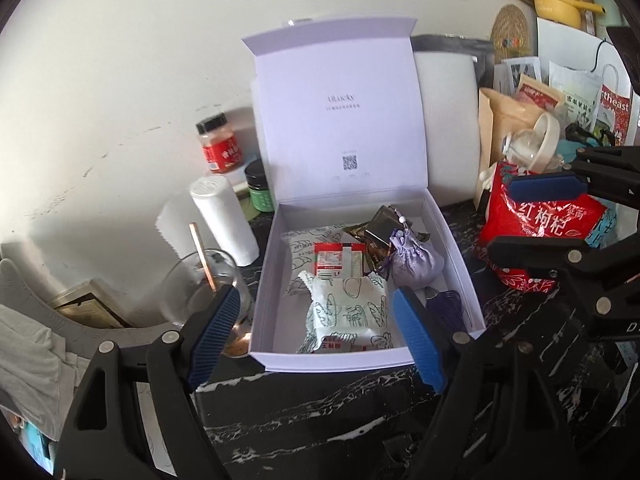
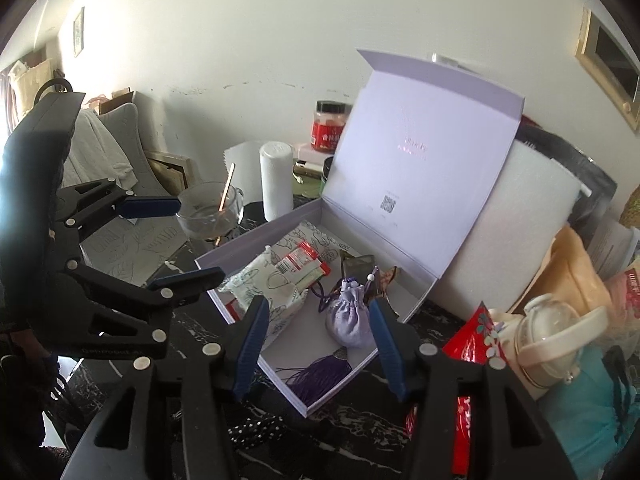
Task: Organize objects
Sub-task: 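Open both tools and withdraw them up out of the white box, then move both tools down to the black polka-dot scrunchie and grasp it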
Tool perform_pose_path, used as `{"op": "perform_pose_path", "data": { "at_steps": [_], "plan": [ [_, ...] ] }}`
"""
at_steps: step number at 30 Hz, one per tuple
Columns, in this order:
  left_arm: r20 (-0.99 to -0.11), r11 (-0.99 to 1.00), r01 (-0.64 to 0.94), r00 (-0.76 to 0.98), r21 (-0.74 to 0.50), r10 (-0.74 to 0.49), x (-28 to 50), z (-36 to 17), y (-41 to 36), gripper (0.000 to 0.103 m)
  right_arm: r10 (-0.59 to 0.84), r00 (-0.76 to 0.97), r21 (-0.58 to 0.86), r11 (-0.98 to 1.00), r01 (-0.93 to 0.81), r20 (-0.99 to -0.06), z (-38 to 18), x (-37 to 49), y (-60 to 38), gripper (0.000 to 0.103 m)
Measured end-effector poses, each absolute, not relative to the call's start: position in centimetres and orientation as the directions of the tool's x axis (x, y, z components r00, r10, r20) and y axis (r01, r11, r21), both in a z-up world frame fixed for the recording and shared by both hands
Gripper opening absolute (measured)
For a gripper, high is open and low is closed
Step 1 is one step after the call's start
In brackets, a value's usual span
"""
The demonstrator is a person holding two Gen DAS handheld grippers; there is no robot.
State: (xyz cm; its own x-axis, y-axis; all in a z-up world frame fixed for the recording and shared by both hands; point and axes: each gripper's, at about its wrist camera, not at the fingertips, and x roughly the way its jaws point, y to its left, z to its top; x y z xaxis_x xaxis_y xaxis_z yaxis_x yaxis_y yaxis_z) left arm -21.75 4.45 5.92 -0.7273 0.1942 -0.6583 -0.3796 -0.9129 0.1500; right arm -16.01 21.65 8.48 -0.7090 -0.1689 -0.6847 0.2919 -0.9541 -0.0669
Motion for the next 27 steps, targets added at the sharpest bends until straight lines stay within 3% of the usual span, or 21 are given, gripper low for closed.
{"op": "perform_pose_path", "data": {
  "at_steps": [12,27],
  "plan": [
    [-0.648,-0.937,-0.323,-0.744,0.131,0.166,-16.5,7.4,2.2,0.084,-0.18,-0.736,-0.079,-0.95,0.302,-0.652,10.2,-11.4,21.0,0.057],
    [-0.67,-0.946,-0.309,-0.724,0.099,0.166,-10.9,5.2,1.7,0.084,-0.212,-0.709,-0.045,-0.944,0.325,-0.673,8.0,-6.7,20.8,0.057]
  ]
}}
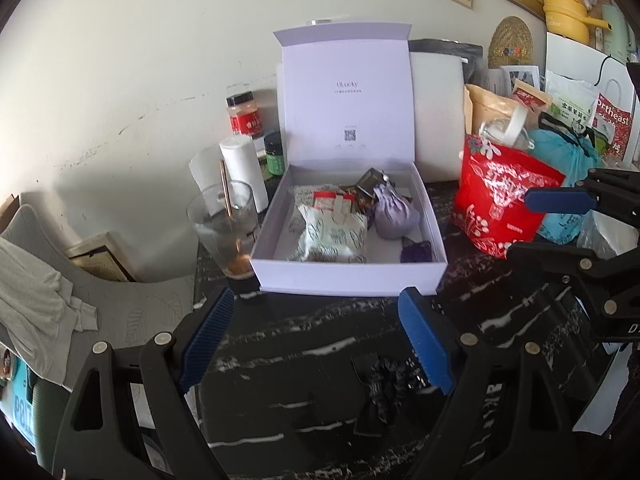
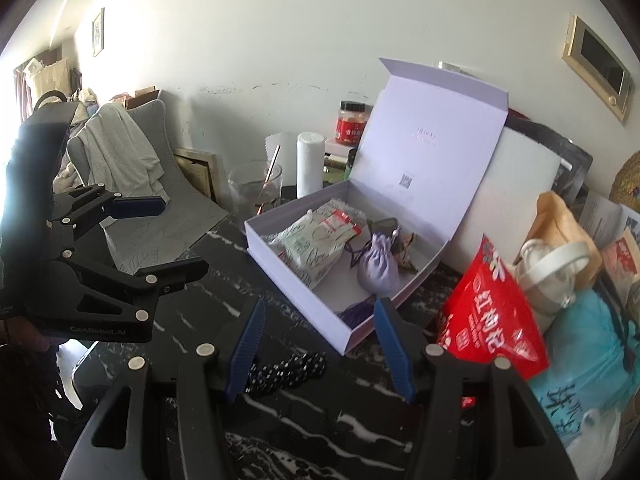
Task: Organize objects
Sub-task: 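Move both tools down to the black polka-dot scrunchie and grasp it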
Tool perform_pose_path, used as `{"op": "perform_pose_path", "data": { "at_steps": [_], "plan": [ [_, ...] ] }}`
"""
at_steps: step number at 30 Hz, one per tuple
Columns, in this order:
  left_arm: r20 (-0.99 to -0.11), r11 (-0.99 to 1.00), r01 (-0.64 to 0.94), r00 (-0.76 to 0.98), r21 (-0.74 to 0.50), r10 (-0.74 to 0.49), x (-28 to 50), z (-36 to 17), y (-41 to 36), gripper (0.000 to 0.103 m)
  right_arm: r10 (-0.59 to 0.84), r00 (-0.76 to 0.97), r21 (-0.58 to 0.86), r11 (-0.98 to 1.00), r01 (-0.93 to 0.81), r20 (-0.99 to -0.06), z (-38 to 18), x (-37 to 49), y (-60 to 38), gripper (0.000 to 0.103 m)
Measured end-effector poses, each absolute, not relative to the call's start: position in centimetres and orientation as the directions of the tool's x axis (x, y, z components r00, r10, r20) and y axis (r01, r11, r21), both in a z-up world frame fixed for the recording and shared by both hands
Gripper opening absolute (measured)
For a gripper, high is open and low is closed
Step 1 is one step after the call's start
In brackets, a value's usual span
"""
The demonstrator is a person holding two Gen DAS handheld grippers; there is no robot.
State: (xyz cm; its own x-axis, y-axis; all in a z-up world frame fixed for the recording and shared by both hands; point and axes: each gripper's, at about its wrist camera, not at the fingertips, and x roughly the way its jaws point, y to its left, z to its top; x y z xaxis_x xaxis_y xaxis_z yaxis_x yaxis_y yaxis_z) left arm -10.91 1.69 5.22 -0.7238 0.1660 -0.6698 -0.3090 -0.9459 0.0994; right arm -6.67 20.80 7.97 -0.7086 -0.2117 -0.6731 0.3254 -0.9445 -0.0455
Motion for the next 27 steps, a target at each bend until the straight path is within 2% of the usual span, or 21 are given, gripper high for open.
{"op": "perform_pose_path", "data": {
  "at_steps": [27],
  "plan": [
    [-0.785,-0.936,-0.353,-0.577,-0.011,0.226,-7.8,-5.7,2.2,0.084,-0.275,-0.542,0.097,-0.938,0.334,-0.794,-2.4,-4.8,20.6,0.058]
  ]
}}
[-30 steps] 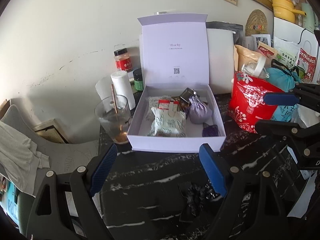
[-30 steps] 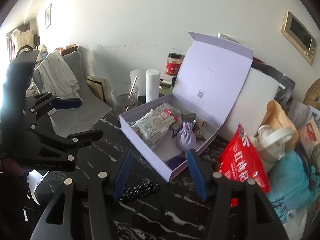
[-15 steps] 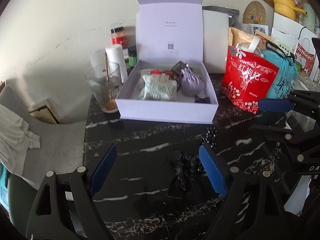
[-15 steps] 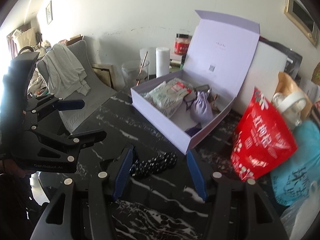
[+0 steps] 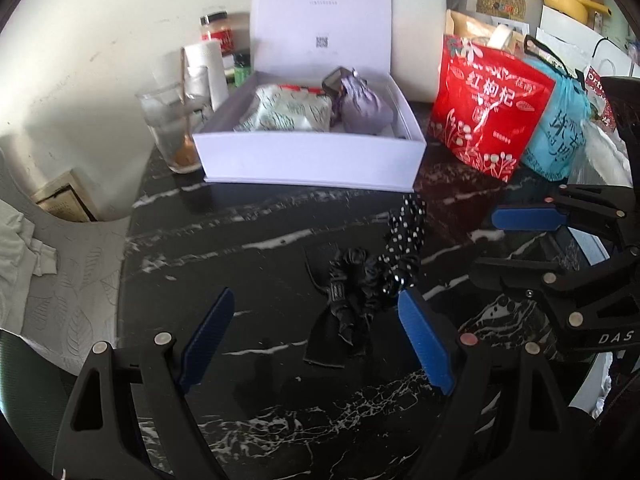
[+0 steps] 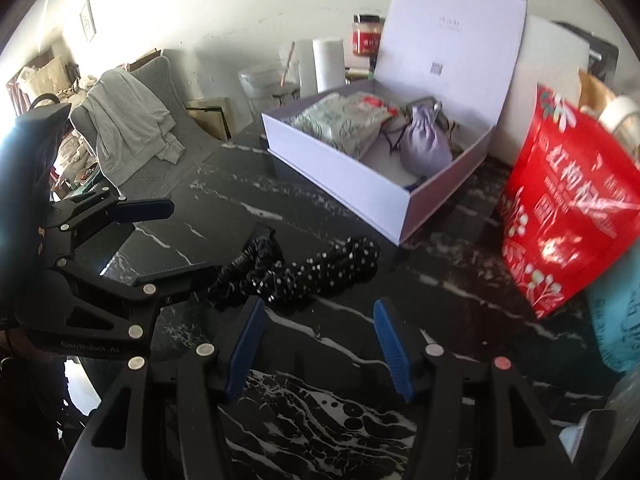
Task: Organize objects
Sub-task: 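Move both tools down to the black polka-dot scrunchie and grasp it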
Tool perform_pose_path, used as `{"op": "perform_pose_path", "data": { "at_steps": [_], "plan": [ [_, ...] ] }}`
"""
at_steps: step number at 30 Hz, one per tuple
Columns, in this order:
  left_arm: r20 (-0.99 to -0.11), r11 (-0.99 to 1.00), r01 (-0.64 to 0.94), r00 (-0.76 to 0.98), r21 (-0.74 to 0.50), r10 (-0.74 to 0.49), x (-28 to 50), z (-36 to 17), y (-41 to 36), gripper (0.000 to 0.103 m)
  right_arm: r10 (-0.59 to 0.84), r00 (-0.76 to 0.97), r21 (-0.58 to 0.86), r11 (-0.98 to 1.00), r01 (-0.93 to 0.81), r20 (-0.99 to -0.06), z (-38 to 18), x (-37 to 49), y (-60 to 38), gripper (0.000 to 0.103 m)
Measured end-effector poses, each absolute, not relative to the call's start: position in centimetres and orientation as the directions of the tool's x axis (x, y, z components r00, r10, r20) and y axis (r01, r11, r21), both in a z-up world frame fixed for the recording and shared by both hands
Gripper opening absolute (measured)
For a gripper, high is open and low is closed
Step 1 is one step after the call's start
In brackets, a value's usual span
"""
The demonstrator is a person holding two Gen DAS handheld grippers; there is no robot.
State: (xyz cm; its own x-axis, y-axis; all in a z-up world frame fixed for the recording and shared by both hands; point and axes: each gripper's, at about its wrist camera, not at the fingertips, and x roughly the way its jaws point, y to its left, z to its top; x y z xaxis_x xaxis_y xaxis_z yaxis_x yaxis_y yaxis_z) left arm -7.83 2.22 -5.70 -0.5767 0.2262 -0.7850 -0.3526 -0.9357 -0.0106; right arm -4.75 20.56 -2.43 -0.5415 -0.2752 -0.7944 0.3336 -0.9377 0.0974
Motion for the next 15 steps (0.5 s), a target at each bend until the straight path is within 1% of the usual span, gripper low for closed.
{"op": "perform_pose_path", "data": {
  "at_steps": [7,15],
  "plan": [
    [-0.814,-0.94,-0.34,-0.541,-0.018,0.211,-9.4,-8.2,2.2,0.083,-0.287,-0.511,0.13,-0.938,0.32,-0.81,-4.2,-6.3,20.7,0.058],
    [-0.833,-0.954,-0.3,-0.521,-0.023,0.184,-11.9,-9.7,0.3,0.083,-0.296,-0.48,0.165,-0.941,0.296,-0.826,-5.3,-9.2,20.0,0.058]
  ]
}}
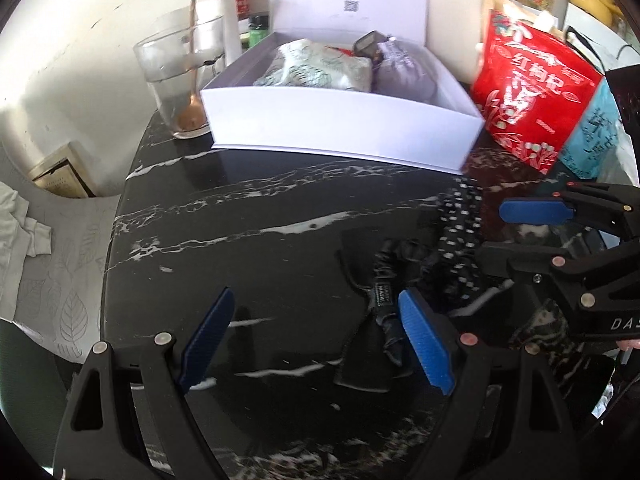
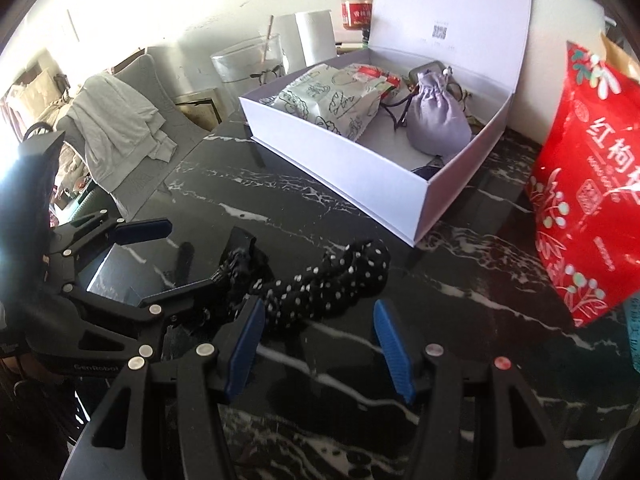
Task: Organize objects
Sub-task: 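Move both tools down to the black polka-dot scrunchie and grasp it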
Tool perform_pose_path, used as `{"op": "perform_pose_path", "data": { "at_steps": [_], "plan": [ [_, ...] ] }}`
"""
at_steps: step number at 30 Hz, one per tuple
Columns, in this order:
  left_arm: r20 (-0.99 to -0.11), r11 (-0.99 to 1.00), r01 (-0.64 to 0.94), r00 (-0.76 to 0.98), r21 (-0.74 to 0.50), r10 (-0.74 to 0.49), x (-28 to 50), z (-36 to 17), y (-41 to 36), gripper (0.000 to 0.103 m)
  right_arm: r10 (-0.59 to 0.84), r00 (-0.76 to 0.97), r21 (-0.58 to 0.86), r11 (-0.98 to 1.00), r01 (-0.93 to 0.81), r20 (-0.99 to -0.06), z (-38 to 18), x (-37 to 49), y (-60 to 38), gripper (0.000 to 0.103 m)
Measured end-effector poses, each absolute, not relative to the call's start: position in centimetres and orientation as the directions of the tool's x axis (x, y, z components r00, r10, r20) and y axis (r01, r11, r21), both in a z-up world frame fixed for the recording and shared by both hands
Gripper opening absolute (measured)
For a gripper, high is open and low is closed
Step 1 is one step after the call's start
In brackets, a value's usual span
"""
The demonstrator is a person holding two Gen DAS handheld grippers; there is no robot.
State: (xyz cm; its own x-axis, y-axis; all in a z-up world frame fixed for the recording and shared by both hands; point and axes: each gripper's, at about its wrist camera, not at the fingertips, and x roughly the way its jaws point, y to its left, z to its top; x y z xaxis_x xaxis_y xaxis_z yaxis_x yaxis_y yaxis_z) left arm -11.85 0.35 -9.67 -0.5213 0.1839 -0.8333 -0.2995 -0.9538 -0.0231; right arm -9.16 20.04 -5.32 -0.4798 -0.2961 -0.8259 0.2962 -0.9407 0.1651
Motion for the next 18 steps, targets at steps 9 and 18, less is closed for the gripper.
{"op": "perform_pose_path", "data": {
  "at_steps": [9,18],
  "plan": [
    [-0.837,-0.963,-0.267,-0.519,-0.037,0.176,-13.7,-10.1,-1.4,0.083,-0.328,-0.451,0.217,-0.935,0.28,-0.83,-6.3,-12.0,19.5,0.063],
    [-0.822,-0.939,-0.344,-0.525,-0.032,0.22,-12.8,-10.0,-0.1,0.054,-0.329,-0.46,0.192,-0.928,0.319,-0.825,-6.9,-12.2,18.3,0.058]
  ]
}}
